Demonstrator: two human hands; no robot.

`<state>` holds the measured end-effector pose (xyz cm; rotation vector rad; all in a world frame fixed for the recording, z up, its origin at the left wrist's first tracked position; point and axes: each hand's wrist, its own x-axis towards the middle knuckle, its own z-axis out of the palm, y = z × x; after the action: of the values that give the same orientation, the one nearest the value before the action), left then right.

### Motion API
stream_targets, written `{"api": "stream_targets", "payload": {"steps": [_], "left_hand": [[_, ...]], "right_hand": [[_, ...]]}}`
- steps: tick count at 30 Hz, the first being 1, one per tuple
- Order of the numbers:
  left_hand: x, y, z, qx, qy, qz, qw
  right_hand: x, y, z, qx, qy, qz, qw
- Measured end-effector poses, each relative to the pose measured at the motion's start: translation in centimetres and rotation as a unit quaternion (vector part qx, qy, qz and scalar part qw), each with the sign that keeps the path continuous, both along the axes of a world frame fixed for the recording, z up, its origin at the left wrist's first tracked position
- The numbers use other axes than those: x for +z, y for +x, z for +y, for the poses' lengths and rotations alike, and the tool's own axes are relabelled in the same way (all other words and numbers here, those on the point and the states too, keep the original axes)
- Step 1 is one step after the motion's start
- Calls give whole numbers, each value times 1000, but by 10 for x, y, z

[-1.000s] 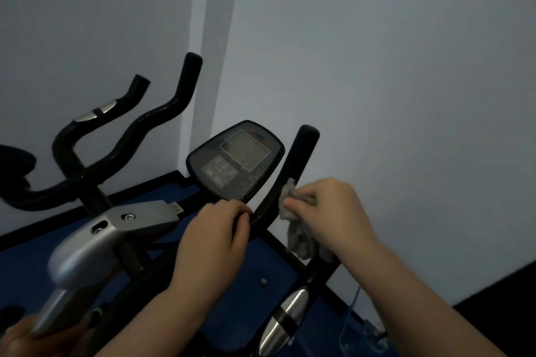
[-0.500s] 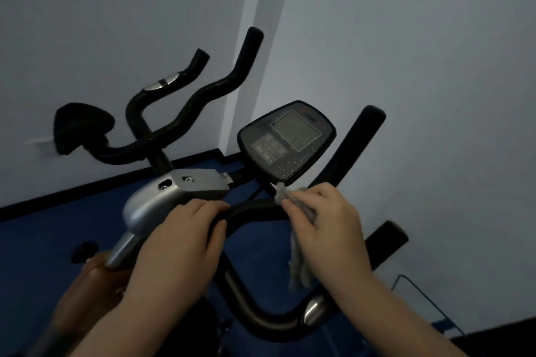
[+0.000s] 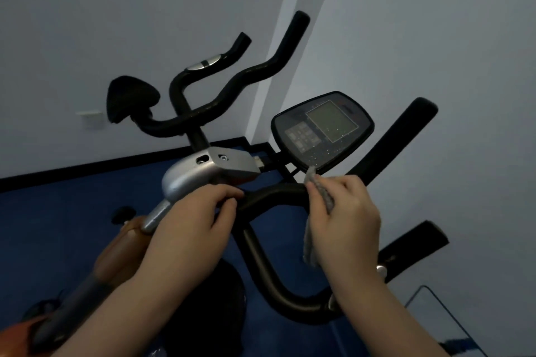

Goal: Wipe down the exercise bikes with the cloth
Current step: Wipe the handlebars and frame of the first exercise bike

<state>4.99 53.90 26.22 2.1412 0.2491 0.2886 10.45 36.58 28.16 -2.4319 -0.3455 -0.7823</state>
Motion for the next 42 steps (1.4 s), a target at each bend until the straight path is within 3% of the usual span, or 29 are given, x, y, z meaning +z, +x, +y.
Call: {"api": "stream_targets", "payload": {"steps": [12,16,18,22,24,26,28,34,36,40,42], "left_hand": [[-32,-21,6,121,-122,4,985],[-32,-21,7,124,-143,-12,982],[-32,-22,7,126,-160,-17,979],[-34,-26,3,162,-195,-35,967],[-34,-26,2,163,-186,-35,968],[-34,-26,2,160,-181,-35,970],[-35,-26,3,159,-174,-32,971],[-38,-26,5,150,-165,-25,974],[-38,-26,6,147,-172,-23,974],[-40,-25,7,135,-166,-28,976],[-40,-25,8,117,-163,-31,979]], "right_hand": [[-16,-6,53,168,-31,83,982],[-19,-21,59,306,-21,221,926],[-10,-16,56,325,-7,297,898],[22,26,53,272,25,177,946],[28,40,68,262,-52,156,951],[21,45,84,253,-185,213,925],[18,49,89,255,-257,259,895],[32,66,90,282,-252,391,839],[24,66,95,281,-251,356,855],[8,58,102,234,-211,225,922],[7,54,99,217,-222,197,930]]}}
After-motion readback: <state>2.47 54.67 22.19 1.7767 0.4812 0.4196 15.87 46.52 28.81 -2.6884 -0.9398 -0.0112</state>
